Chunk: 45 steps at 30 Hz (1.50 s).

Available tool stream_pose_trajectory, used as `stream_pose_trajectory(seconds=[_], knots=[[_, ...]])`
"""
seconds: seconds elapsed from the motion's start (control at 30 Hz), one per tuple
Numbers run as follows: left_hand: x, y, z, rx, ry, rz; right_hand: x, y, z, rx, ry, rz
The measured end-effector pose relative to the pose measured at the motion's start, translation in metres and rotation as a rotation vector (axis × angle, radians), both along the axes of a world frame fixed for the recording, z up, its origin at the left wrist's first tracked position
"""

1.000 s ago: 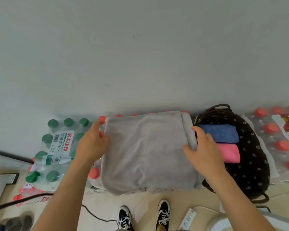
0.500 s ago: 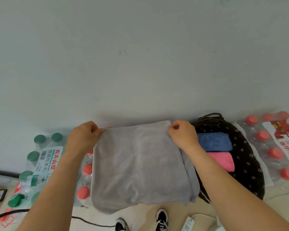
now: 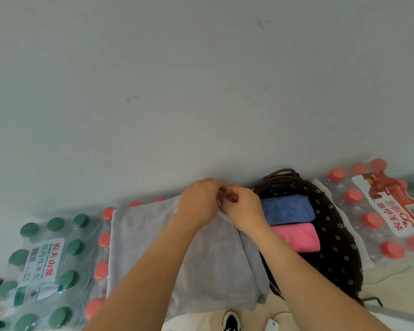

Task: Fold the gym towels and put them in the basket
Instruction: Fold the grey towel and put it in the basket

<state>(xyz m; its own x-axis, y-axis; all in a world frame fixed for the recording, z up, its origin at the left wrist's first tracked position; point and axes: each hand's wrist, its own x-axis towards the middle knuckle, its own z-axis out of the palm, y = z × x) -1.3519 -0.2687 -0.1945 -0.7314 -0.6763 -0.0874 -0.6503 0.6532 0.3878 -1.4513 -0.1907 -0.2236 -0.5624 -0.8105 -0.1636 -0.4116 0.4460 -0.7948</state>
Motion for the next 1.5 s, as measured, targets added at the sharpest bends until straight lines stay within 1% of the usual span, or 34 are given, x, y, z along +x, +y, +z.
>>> stream_pose_trajectory(seconds=[0.07,0.1,0.17,0.3,0.37,0.47,0.6,0.7,0.87,0.93,1.0,1.03,1.17,1.3,1.4,1.5], knots=[[-0.001,-0.003,0.001,-0.027,-0.005,0.044,-0.005,0.004,0.001,-0.058,-0.123,-0.086],[-0.001,-0.005,0.003,-0.034,0.002,0.05,-0.009,0.007,0.0,-0.086,-0.152,-0.144],[0.001,-0.007,0.009,-0.009,0.018,0.035,-0.018,0.01,-0.004,-0.086,-0.134,-0.221],[0.008,-0.01,0.03,0.24,0.136,-0.013,-0.026,0.007,-0.012,-0.024,-0.214,-0.234],[0.005,-0.012,0.036,0.299,0.199,-0.019,-0.027,0.004,-0.013,-0.048,-0.242,-0.262],[-0.013,-0.009,0.029,0.285,0.233,0.039,-0.027,0.003,-0.013,-0.091,-0.294,-0.257],[-0.03,0.001,0.004,0.261,0.167,0.155,-0.028,0.005,-0.016,-0.131,-0.377,-0.259],[-0.031,0.004,-0.006,0.241,0.187,0.254,-0.028,0.006,-0.019,-0.137,-0.398,-0.258],[-0.035,0.005,-0.009,0.232,0.194,0.308,-0.026,0.004,-0.018,-0.13,-0.345,-0.241],[-0.036,0.004,-0.011,0.237,0.181,0.313,-0.025,0.006,-0.014,-0.121,-0.239,-0.207],[-0.038,0.004,-0.012,0.235,0.176,0.322,-0.024,0.013,-0.01,-0.069,-0.099,-0.147],[-0.038,0.004,-0.012,0.229,0.176,0.329,-0.022,0.019,-0.009,-0.037,-0.062,-0.122],[-0.038,0.008,-0.01,0.152,0.141,0.316,-0.011,0.046,-0.002,0.112,-0.047,-0.054],[-0.037,0.008,-0.015,0.126,0.164,0.319,0.0,0.058,0.005,0.167,0.068,-0.014],[-0.037,0.005,-0.019,0.114,0.172,0.302,0.002,0.067,0.011,0.216,0.116,0.013],[-0.037,0.003,-0.022,0.104,0.173,0.288,0.005,0.077,0.017,0.282,0.156,0.105]])
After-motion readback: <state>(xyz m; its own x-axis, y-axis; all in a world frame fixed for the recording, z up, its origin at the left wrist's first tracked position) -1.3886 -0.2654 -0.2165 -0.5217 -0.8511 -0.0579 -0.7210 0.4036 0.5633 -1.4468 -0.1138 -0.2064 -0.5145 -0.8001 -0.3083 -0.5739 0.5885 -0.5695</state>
